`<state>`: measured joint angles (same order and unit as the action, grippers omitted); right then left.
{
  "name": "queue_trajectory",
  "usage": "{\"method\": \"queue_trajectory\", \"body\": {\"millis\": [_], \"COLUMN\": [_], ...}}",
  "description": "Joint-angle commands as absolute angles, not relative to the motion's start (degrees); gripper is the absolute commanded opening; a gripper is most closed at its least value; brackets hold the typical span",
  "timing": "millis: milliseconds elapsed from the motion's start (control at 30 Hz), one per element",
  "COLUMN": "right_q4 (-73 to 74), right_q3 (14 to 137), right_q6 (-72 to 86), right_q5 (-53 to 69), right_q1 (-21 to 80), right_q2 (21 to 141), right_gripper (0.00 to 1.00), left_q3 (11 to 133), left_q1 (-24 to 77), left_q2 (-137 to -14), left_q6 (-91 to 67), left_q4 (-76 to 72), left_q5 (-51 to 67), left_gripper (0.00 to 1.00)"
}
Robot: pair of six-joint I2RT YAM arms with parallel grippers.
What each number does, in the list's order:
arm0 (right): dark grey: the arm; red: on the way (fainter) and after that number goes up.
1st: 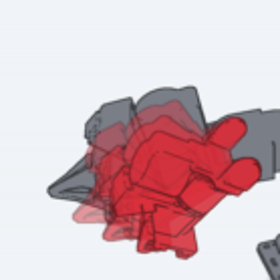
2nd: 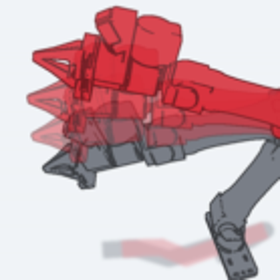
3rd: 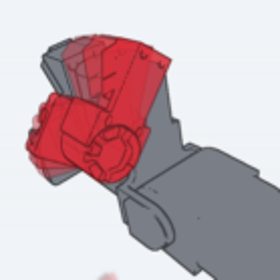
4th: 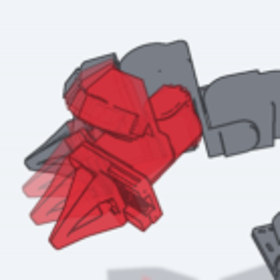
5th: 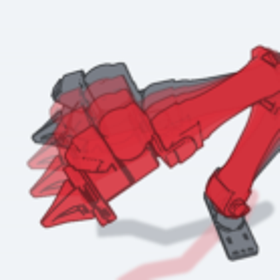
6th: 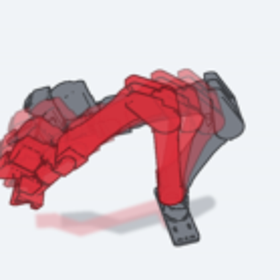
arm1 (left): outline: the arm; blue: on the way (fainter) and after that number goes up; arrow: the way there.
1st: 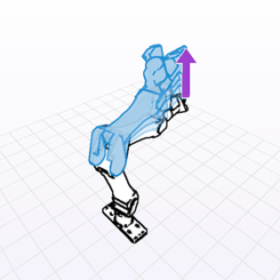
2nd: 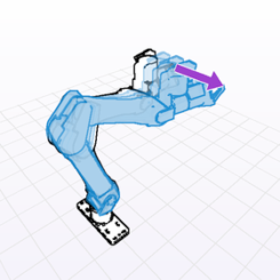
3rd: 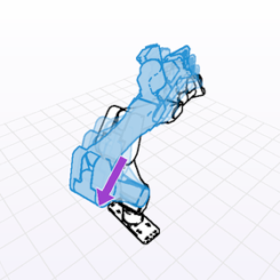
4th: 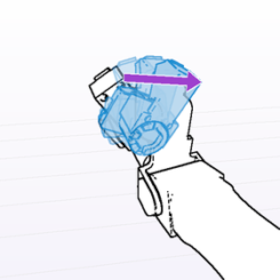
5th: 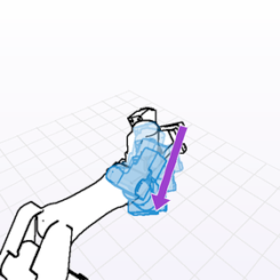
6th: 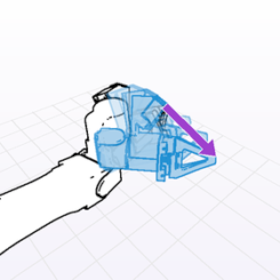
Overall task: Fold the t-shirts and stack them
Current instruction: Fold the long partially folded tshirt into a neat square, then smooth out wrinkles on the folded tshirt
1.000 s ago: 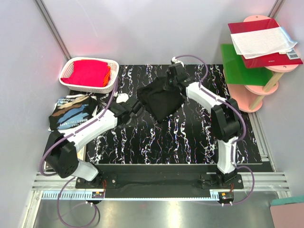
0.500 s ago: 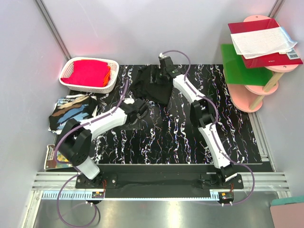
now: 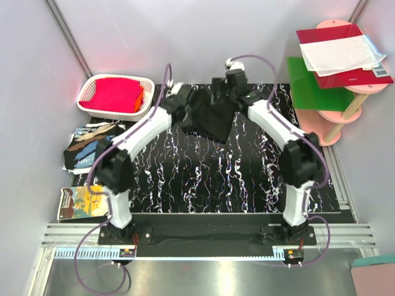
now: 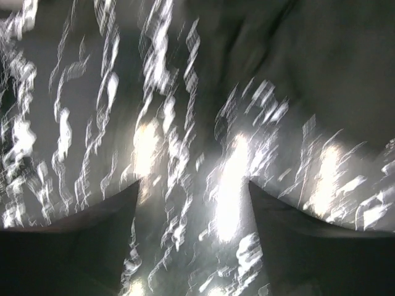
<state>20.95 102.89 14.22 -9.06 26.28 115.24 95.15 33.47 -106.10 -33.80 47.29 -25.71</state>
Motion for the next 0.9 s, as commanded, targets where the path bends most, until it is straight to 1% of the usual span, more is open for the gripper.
{"method": "queue_trajectory", "body": {"millis": [0, 33, 100, 133, 167, 200, 233, 267, 300, 333, 367, 400, 433, 467, 533, 600, 700, 800, 867], "right_q4": [14.1, 14.1, 14.6, 14.6, 14.6, 14.5, 14.5, 14.5, 14.4, 14.4, 14.2, 14.2, 14.2, 14.2, 14.2, 14.2, 14.2, 14.3, 14.2], "right_q3": [97.9, 96.6, 94.9, 93.0, 92.0, 91.1, 89.2, 88.4, 87.6, 86.1, 85.4, 85.0, 83.9, 83.4, 82.3, 81.6, 80.5, 79.3, 78.1], "right_q6": [12.7, 13.0, 14.7, 15.1, 16.1, 16.6, 17.0, 17.3, 17.5, 17.6, 17.8, 17.7, 17.7, 17.7, 17.8, 17.9, 18.3, 18.6, 19.2], "right_q5": [-15.0, -15.1, -15.3, -14.5, -14.2, -13.9, -13.3, -13.2, -13.0, -13.1, -13.0, -12.9, -12.8, -12.8, -12.9, -12.8, -12.4, -12.0, -11.8], "right_q1": [26.1, 26.1, 26.0, 26.0, 26.0, 26.0, 25.9, 26.0, 26.0, 26.0, 26.0, 26.0, 26.0, 26.0, 26.0, 26.0, 26.0, 26.0, 26.0], "right_q2": [107.7, 107.1, 106.5, 105.7, 105.3, 104.9, 103.9, 103.5, 103.2, 102.6, 102.3, 102.2, 102.0, 101.8, 101.4, 101.3, 100.9, 100.7, 100.4], "right_gripper": [1.00, 1.00, 1.00, 1.00, 1.00, 1.00, 1.00, 1.00, 1.00, 1.00, 1.00, 1.00, 1.00, 1.00, 1.00, 1.00, 1.00, 1.00, 1.00], "left_q3": [111.3, 118.0, 124.1, 129.1, 131.4, 133.3, 135.9, 136.1, 135.9, 134.1, 132.8, 131.3, 128.4, 127.1, 126.3, 125.4, 121.0, 112.3, 103.4], "left_q1": [29.5, 28.6, 25.5, 24.4, 23.3, 21.2, 20.2, 19.3, 18.0, 17.7, 17.4, 17.1, 16.9, 16.7, 16.5, 16.5, 16.9, 18.0, 18.7], "left_q2": [-119.1, -121.8, -129.2, -131.5, -133.7, -137.4, -139.0, -140.2, -141.4, -141.5, -141.3, -140.5, -140.1, -139.9, -140.4, -141.3, -140.9, -137.5, -134.8], "left_q6": [-27.5, -27.8, -28.5, -29.8, -30.6, -31.3, -32.9, -33.8, -34.7, -35.6, -35.8, -36.0, -36.6, -37.2, -38.7, -39.7, -41.1, -41.0, -41.1], "left_q4": [46.0, 47.2, 47.9, 47.9, 48.0, 47.7, 46.5, 45.4, 44.0, 41.1, 39.6, 37.8, 34.1, 32.4, 31.6, 31.7, 31.7, 31.6, 30.7], "left_q5": [-19.8, -16.6, -11.9, -6.6, -3.6, -0.6, 6.8, 10.2, 12.8, 15.3, 16.1, 16.7, 18.8, 20.0, 20.8, 21.8, 24.4, 23.4, 21.1], "left_gripper": [0.00, 0.00, 0.00, 0.00, 0.00, 0.08, 0.26, 0.68, 0.80, 0.87, 0.93, 0.94, 0.93, 0.90, 0.43, 0.01, 0.00, 0.00, 0.00]}}
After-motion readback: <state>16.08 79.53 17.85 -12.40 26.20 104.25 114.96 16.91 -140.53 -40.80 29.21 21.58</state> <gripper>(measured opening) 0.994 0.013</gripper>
